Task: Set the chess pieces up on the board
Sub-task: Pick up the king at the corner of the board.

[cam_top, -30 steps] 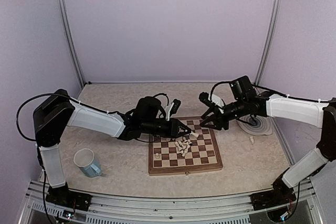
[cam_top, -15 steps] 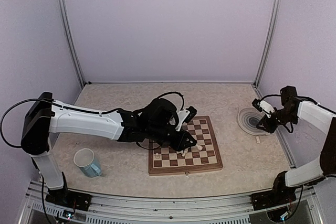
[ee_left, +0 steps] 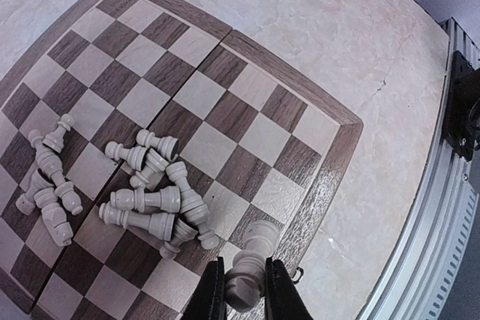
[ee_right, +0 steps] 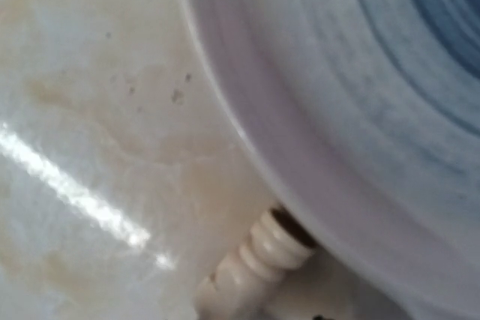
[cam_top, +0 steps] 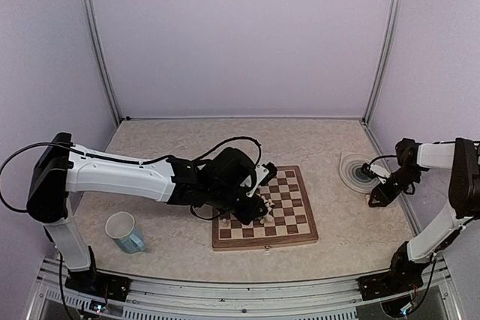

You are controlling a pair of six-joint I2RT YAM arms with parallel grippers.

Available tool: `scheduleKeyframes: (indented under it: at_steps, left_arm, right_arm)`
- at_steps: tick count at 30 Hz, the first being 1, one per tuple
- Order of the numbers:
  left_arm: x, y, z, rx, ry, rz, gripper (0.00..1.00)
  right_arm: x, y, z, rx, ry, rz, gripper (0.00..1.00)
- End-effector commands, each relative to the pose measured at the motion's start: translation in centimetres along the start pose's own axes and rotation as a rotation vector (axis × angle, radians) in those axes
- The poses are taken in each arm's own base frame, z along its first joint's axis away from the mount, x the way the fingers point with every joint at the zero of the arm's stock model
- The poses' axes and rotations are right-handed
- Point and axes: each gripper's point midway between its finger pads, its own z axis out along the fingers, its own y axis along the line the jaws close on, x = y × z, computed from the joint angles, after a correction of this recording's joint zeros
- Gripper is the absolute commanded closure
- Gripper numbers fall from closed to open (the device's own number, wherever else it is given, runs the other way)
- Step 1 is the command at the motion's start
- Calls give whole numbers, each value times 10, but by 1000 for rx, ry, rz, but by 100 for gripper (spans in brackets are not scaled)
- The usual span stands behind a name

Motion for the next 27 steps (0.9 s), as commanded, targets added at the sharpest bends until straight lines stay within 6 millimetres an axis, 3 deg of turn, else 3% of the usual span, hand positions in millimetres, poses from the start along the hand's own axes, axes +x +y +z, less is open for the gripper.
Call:
scheduleKeyframes:
  at_steps: [1, 16, 21, 27]
  left_arm:
    - [-4, 0, -14, -18, -22, 24, 95]
    - [11, -1, -7, -70, 54, 85, 95]
    - [11, -3, -3, -75, 67, 92, 95]
    - [12, -7, -1, -106, 104, 146, 95]
  right_arm:
    - [-6, -1, 2, -41, -14, 50, 58]
    - [-16, 3, 33, -140, -52, 136, 66]
    - [-13, 8, 38, -144, -34, 133, 81]
    - [-16, 16, 31, -130, -67, 101, 94]
